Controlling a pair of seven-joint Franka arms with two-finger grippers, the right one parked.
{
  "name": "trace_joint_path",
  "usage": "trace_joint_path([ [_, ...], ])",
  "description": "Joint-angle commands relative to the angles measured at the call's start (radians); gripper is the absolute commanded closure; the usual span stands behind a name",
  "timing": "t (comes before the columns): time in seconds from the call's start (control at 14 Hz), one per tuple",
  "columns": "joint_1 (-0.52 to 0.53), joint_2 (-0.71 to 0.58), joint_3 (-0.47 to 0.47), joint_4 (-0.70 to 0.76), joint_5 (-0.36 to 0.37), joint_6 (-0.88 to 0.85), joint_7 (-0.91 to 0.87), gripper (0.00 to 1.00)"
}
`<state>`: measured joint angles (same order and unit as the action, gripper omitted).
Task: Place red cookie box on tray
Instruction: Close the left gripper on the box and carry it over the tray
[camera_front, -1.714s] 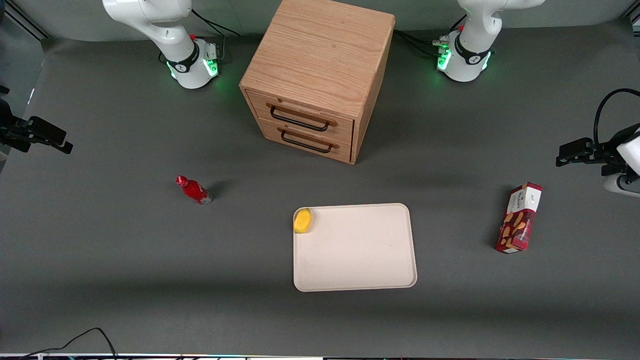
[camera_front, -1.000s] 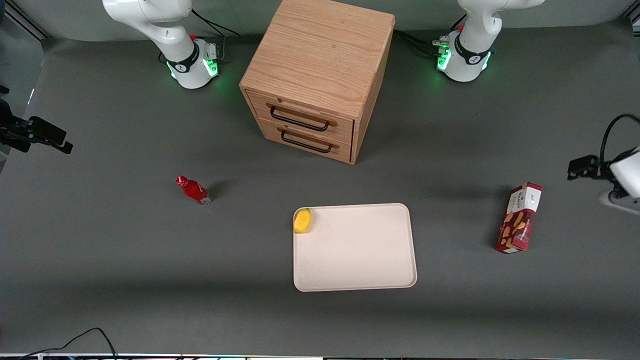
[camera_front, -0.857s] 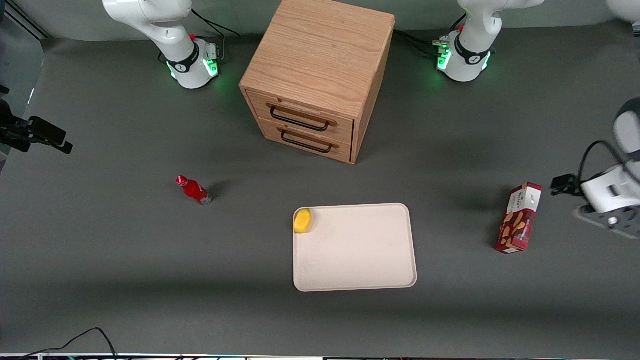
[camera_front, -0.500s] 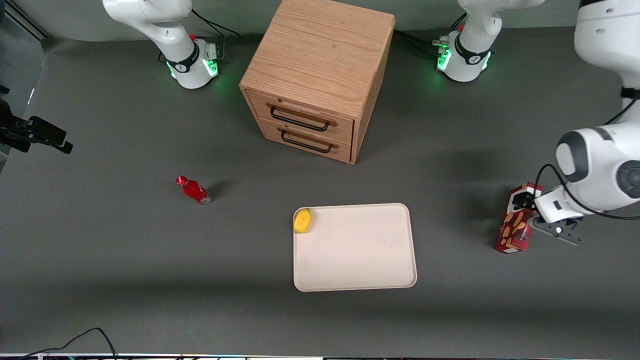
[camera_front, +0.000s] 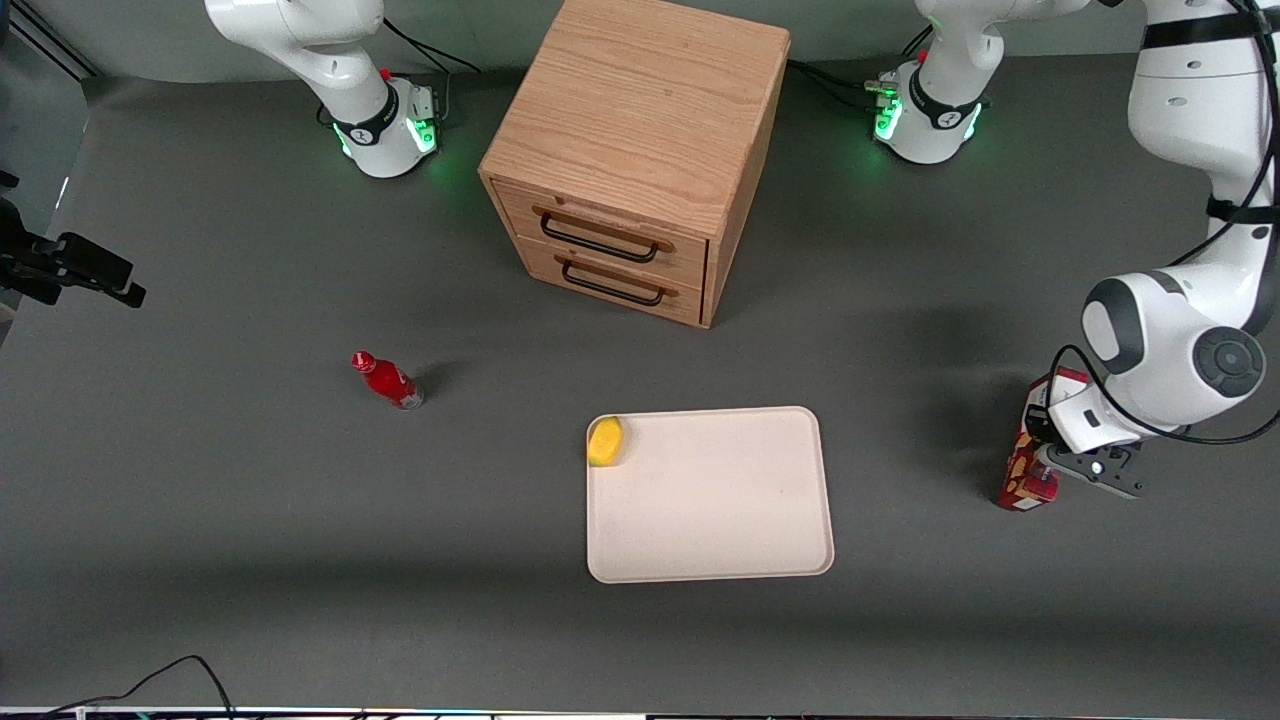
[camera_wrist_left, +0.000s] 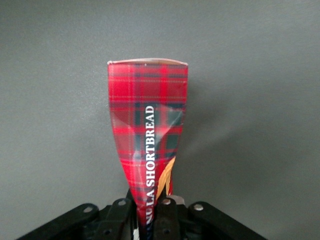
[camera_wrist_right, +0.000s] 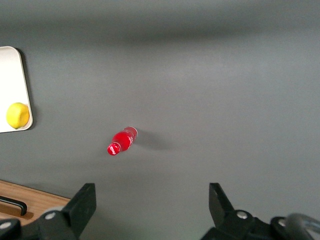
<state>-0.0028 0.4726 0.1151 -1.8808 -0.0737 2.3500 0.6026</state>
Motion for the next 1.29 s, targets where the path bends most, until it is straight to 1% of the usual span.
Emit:
trace_joint_path([
  [0.0,-0.009,-0.061,0.009,0.187,-0.018,-0.316,0.005,1.0],
  [0.14,-0.016,-0.086,0.006,0.393,-0.012,-0.635,-0.094,1.0],
  [0.29,-0.016,-0.088,-0.041,0.594,-0.001,-0.878,-0.22,1.0],
  [0.36,-0.017,-0.089,-0.081,0.645,-0.001,-0.935,-0.331,1.0],
  [0.5,-0.017,-0.094,-0.205,0.657,-0.001,-0.936,-0.574,1.0],
  [0.64,-0.02,-0.074,-0.334,0.638,0.003,-0.835,-0.781,1.0],
  [0.71,-0.025,-0.051,-0.395,0.614,0.02,-0.76,-0.878,1.0],
  [0.79,-0.028,-0.025,-0.443,0.591,0.053,-0.682,-0.939,1.0],
  [0.93,-0.043,0.062,-0.505,0.534,0.142,-0.502,-1.039,1.0],
  [1.07,-0.051,0.131,-0.538,0.456,0.251,-0.323,-1.127,1.0],
  [1.21,-0.057,0.191,-0.545,0.381,0.372,-0.16,-1.223,1.0],
])
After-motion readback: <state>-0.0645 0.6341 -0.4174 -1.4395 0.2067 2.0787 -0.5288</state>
